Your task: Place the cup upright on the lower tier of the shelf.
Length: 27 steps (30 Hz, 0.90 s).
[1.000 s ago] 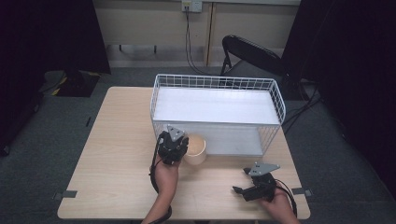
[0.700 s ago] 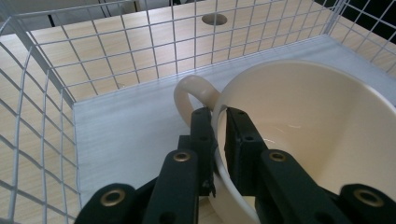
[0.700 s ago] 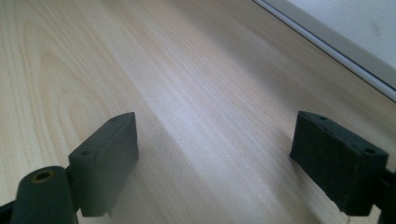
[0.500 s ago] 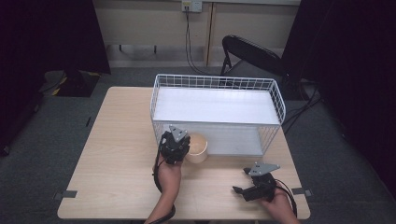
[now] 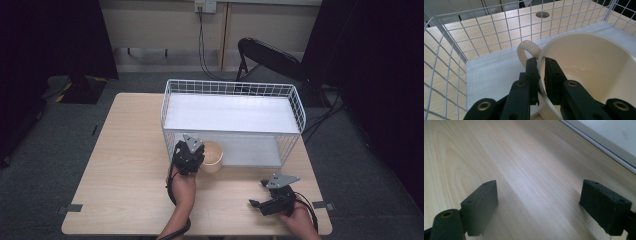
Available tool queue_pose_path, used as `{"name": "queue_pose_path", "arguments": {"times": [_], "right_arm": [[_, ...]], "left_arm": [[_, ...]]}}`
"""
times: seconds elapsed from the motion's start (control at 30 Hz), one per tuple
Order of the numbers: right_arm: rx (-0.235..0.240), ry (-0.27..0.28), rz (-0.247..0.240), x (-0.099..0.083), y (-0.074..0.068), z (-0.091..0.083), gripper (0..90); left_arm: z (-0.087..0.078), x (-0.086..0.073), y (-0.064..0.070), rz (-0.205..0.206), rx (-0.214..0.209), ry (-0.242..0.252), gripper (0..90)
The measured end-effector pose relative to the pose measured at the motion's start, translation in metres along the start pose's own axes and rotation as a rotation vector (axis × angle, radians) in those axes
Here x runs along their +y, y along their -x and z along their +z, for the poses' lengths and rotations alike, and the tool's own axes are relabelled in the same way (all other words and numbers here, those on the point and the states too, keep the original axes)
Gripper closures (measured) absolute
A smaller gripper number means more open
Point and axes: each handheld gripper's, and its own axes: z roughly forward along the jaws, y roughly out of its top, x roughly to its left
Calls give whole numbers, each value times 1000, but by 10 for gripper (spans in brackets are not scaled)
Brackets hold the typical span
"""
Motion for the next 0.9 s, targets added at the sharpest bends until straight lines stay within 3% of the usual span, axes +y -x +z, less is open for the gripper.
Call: {"name": "queue_pose_path", "arguments": {"times": [0.9], "right_arm": [[0, 0, 0, 0, 0, 0, 141]], "left_arm": [[9, -8, 0, -7, 42, 25, 819]]}}
